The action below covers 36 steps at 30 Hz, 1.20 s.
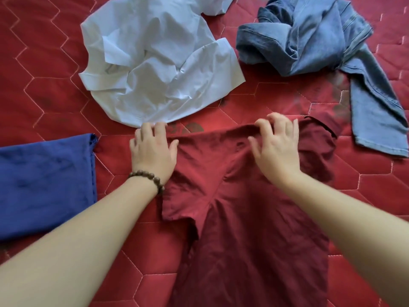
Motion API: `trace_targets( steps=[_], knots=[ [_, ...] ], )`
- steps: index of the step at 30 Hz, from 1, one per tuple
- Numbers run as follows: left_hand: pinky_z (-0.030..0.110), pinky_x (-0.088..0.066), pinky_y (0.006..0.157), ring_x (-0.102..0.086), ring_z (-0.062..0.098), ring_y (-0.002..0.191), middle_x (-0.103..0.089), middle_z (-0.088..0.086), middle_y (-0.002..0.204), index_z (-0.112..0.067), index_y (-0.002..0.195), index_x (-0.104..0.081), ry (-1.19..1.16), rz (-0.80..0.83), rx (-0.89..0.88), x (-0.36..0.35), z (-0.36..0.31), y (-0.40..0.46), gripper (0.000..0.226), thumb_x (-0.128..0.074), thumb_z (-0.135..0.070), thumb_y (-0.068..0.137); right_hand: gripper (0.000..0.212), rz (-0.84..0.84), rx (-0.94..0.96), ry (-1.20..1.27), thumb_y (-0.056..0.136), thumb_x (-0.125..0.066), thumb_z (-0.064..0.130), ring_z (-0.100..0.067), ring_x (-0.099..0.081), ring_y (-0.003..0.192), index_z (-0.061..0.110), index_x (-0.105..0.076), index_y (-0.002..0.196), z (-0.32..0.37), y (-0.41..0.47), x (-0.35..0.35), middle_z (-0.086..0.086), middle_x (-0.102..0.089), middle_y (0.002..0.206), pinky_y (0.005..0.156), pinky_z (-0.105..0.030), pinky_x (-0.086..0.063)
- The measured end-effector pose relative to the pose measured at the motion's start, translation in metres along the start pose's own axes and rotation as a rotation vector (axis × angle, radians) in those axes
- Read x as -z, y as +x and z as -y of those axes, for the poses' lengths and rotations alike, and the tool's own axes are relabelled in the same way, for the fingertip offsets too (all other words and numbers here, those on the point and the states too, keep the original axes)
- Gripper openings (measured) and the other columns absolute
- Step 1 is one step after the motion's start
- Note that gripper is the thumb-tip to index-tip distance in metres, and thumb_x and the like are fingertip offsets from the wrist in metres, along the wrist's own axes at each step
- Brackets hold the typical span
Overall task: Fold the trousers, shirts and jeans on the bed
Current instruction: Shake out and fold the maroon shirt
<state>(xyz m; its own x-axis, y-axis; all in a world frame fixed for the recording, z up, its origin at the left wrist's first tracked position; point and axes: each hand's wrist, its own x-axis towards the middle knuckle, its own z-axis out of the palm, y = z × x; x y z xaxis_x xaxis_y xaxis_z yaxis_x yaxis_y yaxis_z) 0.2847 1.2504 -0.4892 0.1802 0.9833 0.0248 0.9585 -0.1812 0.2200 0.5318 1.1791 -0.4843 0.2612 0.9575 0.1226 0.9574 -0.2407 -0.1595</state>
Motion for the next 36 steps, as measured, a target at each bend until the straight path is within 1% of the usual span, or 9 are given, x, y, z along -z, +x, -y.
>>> trace_targets(
  steps=[4, 7, 10, 12, 17, 21, 24, 31, 36],
  knots=[
    [0.047, -0.044, 0.093, -0.056, 0.038, 0.106, -0.06, 0.018, 0.111, -0.005, 0.102, -0.066, -0.19, -0.046, -0.355, 0.0, -0.016, -0.055, 0.024, -0.058, -0.014, 0.081, 0.036, 0.109, 0.173, 0.032, 0.088, -0.052, 0.029, -0.035, -0.04, 0.132, 0.01, -0.06, 0.118, 0.032, -0.057, -0.014, -0.017, -0.05, 0.132, 0.113, -0.061, -0.016],
    [0.048, -0.04, 0.106, -0.052, 0.035, 0.124, -0.057, 0.021, 0.13, 0.0, 0.12, -0.061, -0.238, 0.179, -0.6, -0.012, -0.042, -0.09, 0.039, -0.053, -0.017, 0.086, 0.057, 0.304, 0.163, 0.013, 0.09, -0.032, 0.034, -0.029, -0.021, 0.145, 0.016, -0.042, 0.143, 0.049, -0.074, -0.028, -0.013, -0.033, 0.152, 0.116, -0.059, -0.008],
    [0.038, -0.006, 0.12, -0.009, 0.02, 0.147, -0.014, 0.007, 0.159, -0.01, 0.151, -0.014, -0.072, 0.383, -0.551, -0.023, -0.043, -0.102, 0.066, -0.041, -0.035, 0.096, 0.061, 0.345, 0.156, -0.008, 0.092, -0.015, 0.039, -0.018, 0.0, 0.149, 0.027, -0.017, 0.152, 0.049, -0.072, -0.034, 0.0, -0.008, 0.161, 0.118, -0.053, 0.002],
    [0.034, 0.009, 0.118, 0.017, 0.012, 0.144, 0.013, -0.002, 0.158, -0.017, 0.149, 0.013, 0.092, 0.421, -0.541, -0.026, -0.032, -0.104, 0.072, -0.028, -0.047, 0.097, 0.056, 0.33, 0.19, 0.069, 0.097, -0.02, 0.042, -0.014, -0.002, 0.148, 0.03, -0.021, 0.151, 0.04, -0.068, -0.031, 0.003, -0.01, 0.161, 0.119, -0.05, -0.003],
    [0.052, -0.024, 0.115, -0.032, 0.024, 0.141, -0.042, 0.012, 0.147, -0.005, 0.135, -0.051, 0.016, 0.265, -0.401, -0.014, -0.068, -0.106, 0.064, -0.04, -0.039, 0.083, 0.048, 0.068, 0.079, -0.048, 0.098, -0.039, 0.038, -0.023, -0.015, 0.147, 0.021, -0.044, 0.143, -0.034, -0.059, -0.01, -0.006, -0.024, 0.158, 0.117, -0.056, -0.009],
    [0.046, -0.013, 0.119, -0.005, 0.024, 0.148, -0.011, 0.011, 0.159, -0.009, 0.151, -0.016, 0.045, 0.308, -0.416, -0.035, -0.109, -0.111, 0.074, -0.021, -0.051, 0.09, 0.061, 0.246, -0.146, -0.303, 0.092, -0.016, 0.067, -0.028, 0.016, 0.146, 0.046, -0.009, 0.148, -0.073, -0.05, -0.012, -0.01, 0.01, 0.16, 0.113, -0.059, 0.013],
    [0.048, -0.005, 0.119, 0.004, 0.022, 0.148, 0.0, 0.006, 0.161, -0.015, 0.152, -0.003, 0.16, 0.324, -0.39, -0.054, -0.109, -0.117, 0.077, -0.013, -0.059, 0.09, 0.063, 0.285, -0.214, -0.211, 0.086, -0.006, 0.076, -0.026, 0.018, 0.146, 0.055, 0.003, 0.145, -0.081, -0.05, -0.02, -0.01, 0.013, 0.16, 0.115, -0.056, 0.01],
    [0.05, -0.007, 0.118, -0.002, 0.023, 0.148, -0.007, 0.005, 0.16, -0.023, 0.153, -0.012, 0.127, 0.289, -0.459, -0.059, -0.105, -0.118, 0.072, -0.02, -0.058, 0.09, 0.04, 0.26, -0.306, 0.497, 0.1, -0.043, 0.034, -0.017, -0.002, 0.148, 0.034, -0.044, 0.141, -0.11, -0.032, 0.009, -0.002, -0.013, 0.161, 0.117, -0.052, 0.005],
    [0.053, 0.003, 0.117, -0.007, 0.025, 0.148, -0.019, 0.006, 0.158, -0.013, 0.148, -0.031, 0.068, 0.179, -0.366, -0.041, -0.115, -0.123, 0.061, -0.034, -0.041, 0.094, 0.039, -0.05, -0.165, 0.237, 0.091, -0.048, 0.017, -0.025, -0.024, 0.145, 0.014, -0.059, 0.129, -0.062, -0.12, 0.019, -0.007, -0.037, 0.151, 0.117, -0.055, -0.003]
  ],
)
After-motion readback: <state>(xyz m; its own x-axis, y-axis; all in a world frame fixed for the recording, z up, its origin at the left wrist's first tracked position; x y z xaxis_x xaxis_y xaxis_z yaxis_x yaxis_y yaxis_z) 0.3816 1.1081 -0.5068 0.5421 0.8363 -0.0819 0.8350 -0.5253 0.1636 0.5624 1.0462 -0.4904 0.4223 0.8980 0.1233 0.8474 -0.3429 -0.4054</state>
